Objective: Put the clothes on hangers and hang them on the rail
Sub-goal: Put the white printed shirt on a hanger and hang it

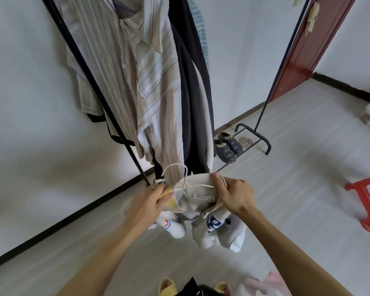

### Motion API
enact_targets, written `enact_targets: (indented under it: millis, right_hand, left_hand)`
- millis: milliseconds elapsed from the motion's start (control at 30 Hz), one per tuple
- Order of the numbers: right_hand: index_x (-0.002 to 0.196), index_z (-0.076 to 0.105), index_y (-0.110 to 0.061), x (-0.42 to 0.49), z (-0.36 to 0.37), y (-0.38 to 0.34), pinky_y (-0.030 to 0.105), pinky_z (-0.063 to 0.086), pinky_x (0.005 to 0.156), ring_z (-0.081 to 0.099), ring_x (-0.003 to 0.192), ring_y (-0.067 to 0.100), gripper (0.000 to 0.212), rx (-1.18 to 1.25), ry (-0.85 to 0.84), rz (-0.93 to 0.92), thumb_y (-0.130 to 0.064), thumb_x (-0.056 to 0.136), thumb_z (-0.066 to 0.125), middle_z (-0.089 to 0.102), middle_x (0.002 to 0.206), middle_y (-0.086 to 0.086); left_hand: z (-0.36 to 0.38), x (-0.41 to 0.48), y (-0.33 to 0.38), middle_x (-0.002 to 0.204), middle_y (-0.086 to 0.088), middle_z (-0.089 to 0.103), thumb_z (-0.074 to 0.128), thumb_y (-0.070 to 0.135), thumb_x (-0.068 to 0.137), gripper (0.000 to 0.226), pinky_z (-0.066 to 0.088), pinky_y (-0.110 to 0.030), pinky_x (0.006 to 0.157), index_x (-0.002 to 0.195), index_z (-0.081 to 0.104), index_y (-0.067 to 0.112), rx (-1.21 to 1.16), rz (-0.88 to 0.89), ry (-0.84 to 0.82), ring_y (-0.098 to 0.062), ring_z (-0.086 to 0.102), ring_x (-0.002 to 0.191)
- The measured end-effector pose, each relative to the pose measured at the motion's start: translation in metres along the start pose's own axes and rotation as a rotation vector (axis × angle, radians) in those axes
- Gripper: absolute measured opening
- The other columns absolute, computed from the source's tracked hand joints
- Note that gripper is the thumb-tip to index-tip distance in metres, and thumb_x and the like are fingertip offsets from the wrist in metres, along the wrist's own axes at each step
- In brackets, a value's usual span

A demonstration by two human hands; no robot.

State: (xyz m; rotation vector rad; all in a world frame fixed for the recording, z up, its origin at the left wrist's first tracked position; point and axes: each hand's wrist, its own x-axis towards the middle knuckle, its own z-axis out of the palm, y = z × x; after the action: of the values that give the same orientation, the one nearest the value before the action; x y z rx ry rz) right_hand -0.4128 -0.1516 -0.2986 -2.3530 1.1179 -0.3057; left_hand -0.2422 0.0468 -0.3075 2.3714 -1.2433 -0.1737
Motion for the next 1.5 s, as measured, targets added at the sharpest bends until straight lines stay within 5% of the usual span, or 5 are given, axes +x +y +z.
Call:
enact_targets:
  millis: [133, 633, 933, 1100, 1500]
  right_hand:
    - [0.055, 0.042, -0.010, 0.002, -0.004, -0.021, 0.035, 0.048, 0.061, 0.055, 0.058, 0.023, 0.069, 0.050, 0.035, -0.103, -0.062, 0.095, 0.022, 0.053, 0.050, 0.001]
    - [0.046, 0.036, -0.012, 0.006, -0.002, -0.007, 0.029, 0.037, 0.050, 0.042, 0.044, 0.013, 0.068, 0.148, 0.086, -0.033, -0.061, 0.095, 0.037, 0.039, 0.041, -0.001]
    - [0.077, 0.049, -0.032, 0.002, -0.001, 0.044, 0.035, 0.039, 0.080, 0.051, 0.081, 0.018, 0.059, -0.092, -0.010, -0.310, -0.062, 0.096, 0.002, 0.051, 0.078, -0.009]
    - [0.084, 0.052, -0.024, -0.005, 0.008, 0.050, 0.029, 0.042, 0.067, 0.044, 0.074, 0.011, 0.044, 0.001, -0.064, -0.419, -0.062, 0.095, 0.032, 0.049, 0.078, -0.009]
    - [0.068, 0.037, -0.024, 0.017, 0.011, -0.024, 0.034, 0.041, 0.060, 0.043, 0.061, 0.011, 0.051, -0.024, -0.277, -0.662, -0.069, 0.092, 0.037, 0.043, 0.063, -0.006]
  left_hand:
    - [-0.009, 0.018, 0.022, 0.063, 0.002, 0.050, 0.036, 0.061, 0.094, 0.040, 0.025, -0.023, 0.041, 0.075, 0.031, 0.026, 0.035, 0.167, 0.072, -0.017, 0.047, 0.053]
    - [0.002, 0.032, 0.033, 0.093, 0.007, 0.067, 0.046, 0.058, 0.091, 0.032, 0.050, -0.033, 0.057, 0.112, 0.054, 0.034, 0.042, 0.278, 0.045, -0.019, 0.066, 0.085]
    - [-0.002, 0.031, 0.046, 0.083, 0.005, 0.067, 0.056, 0.039, 0.096, 0.018, 0.029, -0.026, 0.059, 0.099, 0.063, 0.023, -0.115, 0.248, -0.041, -0.016, 0.058, 0.076]
    - [-0.004, 0.025, 0.053, 0.079, 0.007, 0.067, 0.058, 0.044, 0.093, 0.020, 0.033, -0.026, 0.056, 0.098, 0.065, 0.026, -0.094, 0.246, -0.048, -0.012, 0.058, 0.070]
    - [-0.060, 0.009, -0.006, 0.086, 0.021, 0.060, 0.057, 0.058, 0.087, 0.024, 0.043, -0.027, 0.064, 0.099, 0.066, 0.039, -0.015, 0.000, 0.015, 0.001, 0.052, 0.077]
